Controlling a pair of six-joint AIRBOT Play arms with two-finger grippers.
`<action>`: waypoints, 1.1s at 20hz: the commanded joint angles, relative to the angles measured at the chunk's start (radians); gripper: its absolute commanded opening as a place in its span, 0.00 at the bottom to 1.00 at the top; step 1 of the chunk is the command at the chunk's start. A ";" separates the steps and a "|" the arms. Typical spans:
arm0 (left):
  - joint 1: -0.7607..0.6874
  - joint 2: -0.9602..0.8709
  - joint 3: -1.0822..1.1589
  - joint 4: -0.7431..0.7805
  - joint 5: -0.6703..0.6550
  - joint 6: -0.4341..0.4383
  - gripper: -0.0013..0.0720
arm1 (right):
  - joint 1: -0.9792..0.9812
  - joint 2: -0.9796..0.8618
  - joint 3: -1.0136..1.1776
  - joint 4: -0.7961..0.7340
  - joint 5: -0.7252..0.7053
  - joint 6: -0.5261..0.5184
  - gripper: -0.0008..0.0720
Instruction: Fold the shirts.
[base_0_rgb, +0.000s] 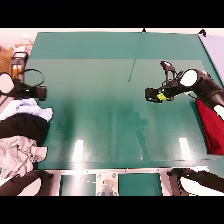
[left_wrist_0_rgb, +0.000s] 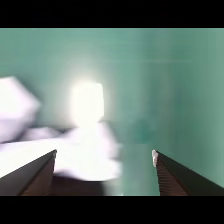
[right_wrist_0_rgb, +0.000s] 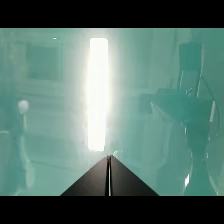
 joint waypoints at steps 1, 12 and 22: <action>0.175 -0.142 0.044 0.142 -0.077 -0.037 0.96 | -0.001 0.000 0.001 0.000 0.000 0.000 0.04; 0.294 -0.389 0.103 0.010 0.055 0.043 0.05 | -0.001 0.000 0.001 0.000 -0.037 0.001 0.05; -0.116 -0.310 0.674 -0.571 -0.212 0.225 0.05 | -0.010 0.000 0.012 0.007 0.029 0.000 0.05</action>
